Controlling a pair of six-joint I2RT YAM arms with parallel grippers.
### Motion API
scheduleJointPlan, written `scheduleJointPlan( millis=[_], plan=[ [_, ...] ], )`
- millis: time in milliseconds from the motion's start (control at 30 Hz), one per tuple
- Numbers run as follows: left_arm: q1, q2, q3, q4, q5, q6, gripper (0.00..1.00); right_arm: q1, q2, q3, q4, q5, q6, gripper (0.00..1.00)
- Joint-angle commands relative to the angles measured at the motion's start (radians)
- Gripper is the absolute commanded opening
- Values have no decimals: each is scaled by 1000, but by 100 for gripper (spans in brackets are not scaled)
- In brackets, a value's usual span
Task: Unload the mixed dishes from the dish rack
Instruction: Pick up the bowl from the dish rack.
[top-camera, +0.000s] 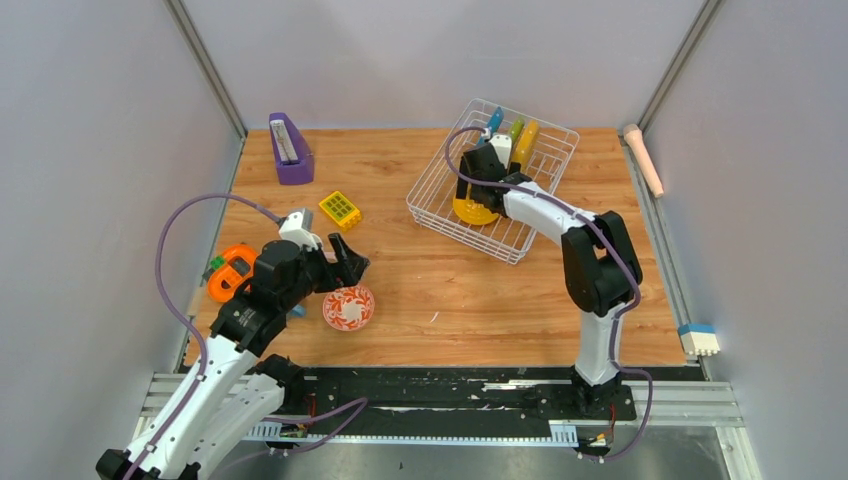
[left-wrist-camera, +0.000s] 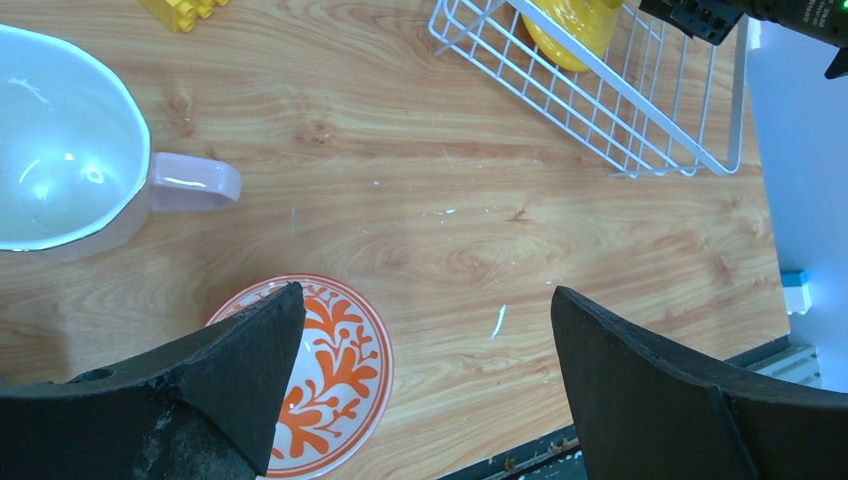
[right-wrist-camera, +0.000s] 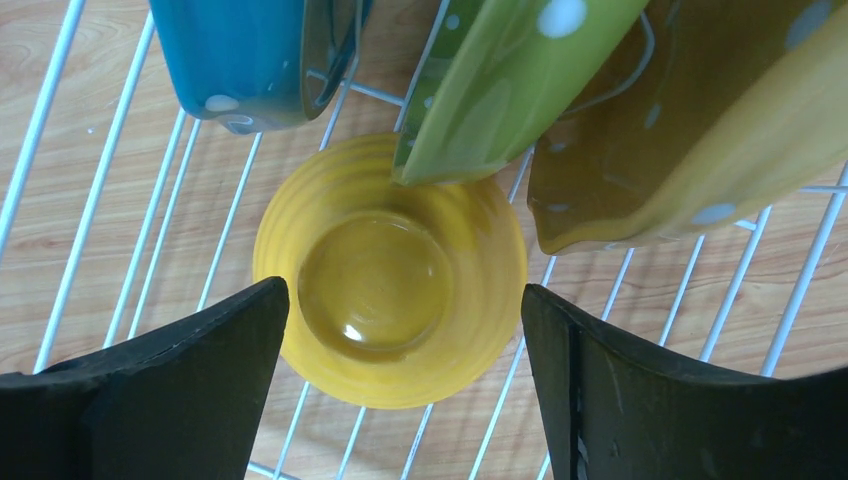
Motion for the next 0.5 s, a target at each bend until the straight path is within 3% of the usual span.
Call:
scheduleJointPlan(
  millis=[0,467],
  plan=[
    [4,-7,-3,0,-32,7,100,11,24,54,25,61,-29,87],
    [4,-67,-20,-36,-34,-5,100,35,83,83,34,116,-57,83]
  ],
)
